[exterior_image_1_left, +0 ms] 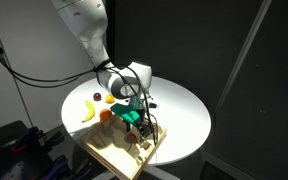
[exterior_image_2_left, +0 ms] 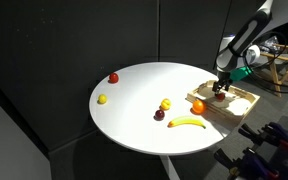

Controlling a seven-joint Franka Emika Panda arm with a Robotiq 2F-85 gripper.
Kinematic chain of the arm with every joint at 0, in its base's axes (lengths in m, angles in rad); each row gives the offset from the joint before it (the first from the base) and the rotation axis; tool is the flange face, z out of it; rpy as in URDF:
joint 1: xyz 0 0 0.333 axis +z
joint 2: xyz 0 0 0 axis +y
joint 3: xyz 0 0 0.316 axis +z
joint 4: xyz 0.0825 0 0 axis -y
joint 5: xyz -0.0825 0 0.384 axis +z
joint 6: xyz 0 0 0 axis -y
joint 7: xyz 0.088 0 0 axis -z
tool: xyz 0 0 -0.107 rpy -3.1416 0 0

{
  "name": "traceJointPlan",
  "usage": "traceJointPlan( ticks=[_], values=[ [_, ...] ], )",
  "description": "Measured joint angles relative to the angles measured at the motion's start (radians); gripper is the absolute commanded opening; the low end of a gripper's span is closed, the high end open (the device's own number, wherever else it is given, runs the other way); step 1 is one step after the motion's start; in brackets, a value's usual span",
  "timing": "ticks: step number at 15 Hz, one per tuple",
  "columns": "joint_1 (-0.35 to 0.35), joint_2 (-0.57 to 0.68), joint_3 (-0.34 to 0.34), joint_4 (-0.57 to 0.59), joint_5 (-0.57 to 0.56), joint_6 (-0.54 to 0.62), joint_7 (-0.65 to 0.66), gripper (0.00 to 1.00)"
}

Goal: Remove the orange object from the wooden tray

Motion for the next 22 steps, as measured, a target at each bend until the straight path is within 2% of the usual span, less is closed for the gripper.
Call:
traceJointPlan(
  ticks=[1,2,3,9,10,17,22],
  values=[
    [0.000,0.003,-0.001,0.002,0.000,0.000,0.001,1.00],
    [0.000,0.005,-0.002,0.003,0.000,0.000,0.003,0.93],
    [0.000,0.007,-0.002,0.005,0.000,0.000,0.004,0.75],
    [0.000,0.014,-0.005,0.012,0.000,0.000,0.015,0.25],
    [0.000,0.014,-0.005,0.012,0.000,0.000,0.016,0.22],
    [0.018,0.010,-0.025,0.018,-0.025,-0.006,0.088,0.22],
    [0.037,-0.045,-0.034,0.019,-0.040,-0.084,0.120,0.22]
  ],
)
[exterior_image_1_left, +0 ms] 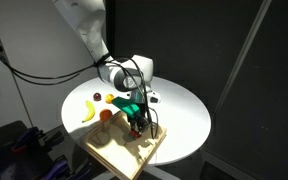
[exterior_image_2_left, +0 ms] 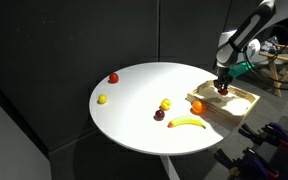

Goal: Remove the orange object from the wooden tray

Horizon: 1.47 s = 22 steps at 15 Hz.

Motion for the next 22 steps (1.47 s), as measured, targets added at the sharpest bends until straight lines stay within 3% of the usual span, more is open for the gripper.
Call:
traceJointPlan(
  ticks=[15,22],
  values=[
    [0.037,-0.268,0.040,-0.029,-0.028,-0.268,0.001,0.22],
    [0.076,-0.326,0.092,-0.065,-0.047,-0.311,0.017,0.22]
  ],
)
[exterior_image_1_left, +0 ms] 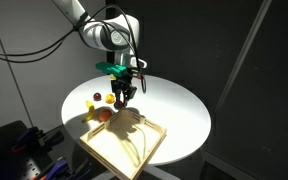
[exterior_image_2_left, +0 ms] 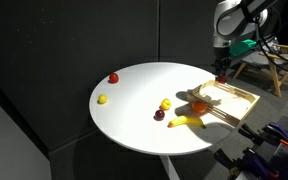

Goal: Remove the orange object from the wooden tray

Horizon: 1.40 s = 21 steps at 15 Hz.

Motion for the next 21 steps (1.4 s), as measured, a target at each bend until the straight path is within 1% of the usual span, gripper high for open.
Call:
traceJointPlan(
  ticks=[9,15,19,20,21],
  values=[
    [0.059,0.017,0.063,-0.018,-0.002,0.002,0.095,0.22],
    [0.079,0.047,0.090,-0.010,0.000,0.016,0.163,0.22],
    [0.086,0.059,0.102,-0.005,0.024,0.053,0.187,0.22],
    [0.086,0.060,0.103,-0.004,0.028,0.060,0.190,0.47],
    [0.086,0.060,0.104,-0.003,0.033,0.066,0.191,0.47]
  ],
)
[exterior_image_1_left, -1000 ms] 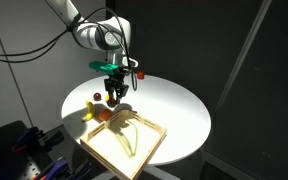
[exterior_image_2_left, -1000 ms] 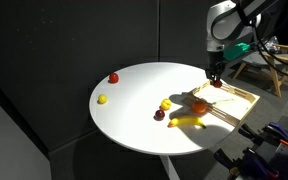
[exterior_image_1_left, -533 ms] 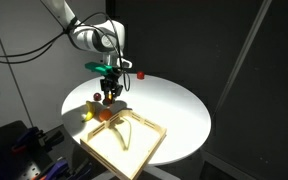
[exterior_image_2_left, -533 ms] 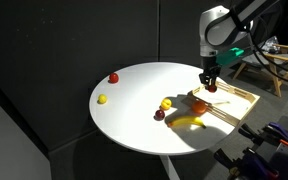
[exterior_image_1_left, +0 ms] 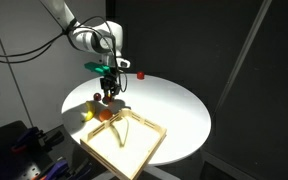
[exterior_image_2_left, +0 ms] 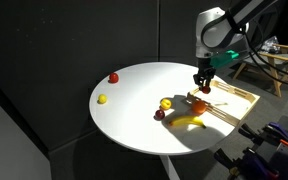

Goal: Remove the orange object from the wooden tray

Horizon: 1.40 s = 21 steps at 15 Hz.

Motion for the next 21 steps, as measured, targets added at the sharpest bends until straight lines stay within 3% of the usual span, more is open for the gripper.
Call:
traceJointPlan(
  ticks=[7,8,21],
  values=[
    [0.000,0.000,0.001,0.003,0.004,0.005,0.001,0.47],
    [0.000,0.000,0.001,0.003,0.004,0.005,0.001,0.22],
    [0.016,0.026,0.026,0.042,0.008,0.005,0.001,0.22]
  ],
)
